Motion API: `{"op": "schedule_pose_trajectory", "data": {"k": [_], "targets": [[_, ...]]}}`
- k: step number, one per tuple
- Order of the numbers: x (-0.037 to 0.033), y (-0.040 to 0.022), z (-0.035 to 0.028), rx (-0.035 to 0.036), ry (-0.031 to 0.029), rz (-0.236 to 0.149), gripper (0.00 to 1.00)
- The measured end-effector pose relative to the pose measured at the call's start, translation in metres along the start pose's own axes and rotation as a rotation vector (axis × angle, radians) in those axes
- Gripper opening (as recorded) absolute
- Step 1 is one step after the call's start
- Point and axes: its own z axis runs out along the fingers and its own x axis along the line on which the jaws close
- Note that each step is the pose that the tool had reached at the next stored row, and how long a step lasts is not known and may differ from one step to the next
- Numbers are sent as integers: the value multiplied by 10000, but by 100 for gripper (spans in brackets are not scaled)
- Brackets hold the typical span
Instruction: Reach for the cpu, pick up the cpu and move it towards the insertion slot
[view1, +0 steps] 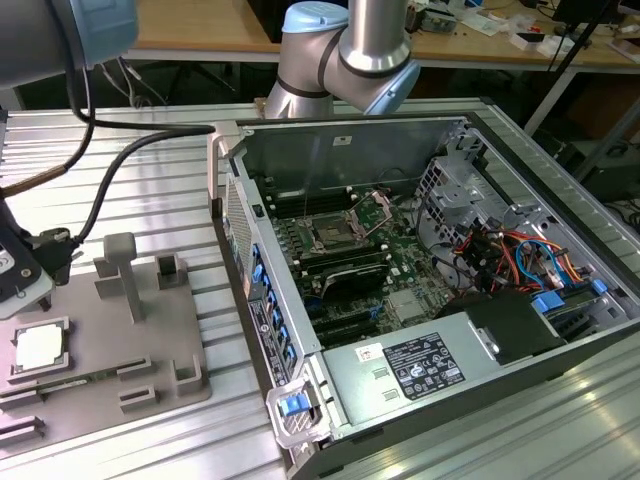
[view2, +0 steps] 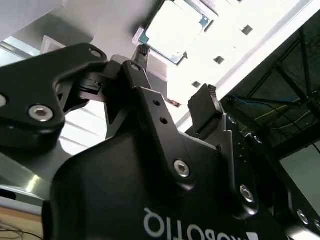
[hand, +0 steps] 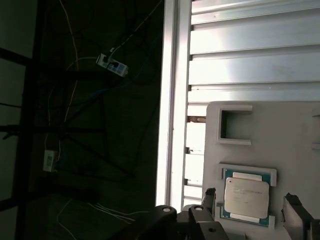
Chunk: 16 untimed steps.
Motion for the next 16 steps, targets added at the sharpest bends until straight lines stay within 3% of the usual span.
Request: {"op": "schedule_pose_trajectory", "data": {"k": [4, 5, 16], "targets": [[-1, -25, 87, -8, 129, 7, 61], [-2, -27, 102, -9, 153, 8, 67], [-2, -29, 109, -20, 162, 8, 67]]}}
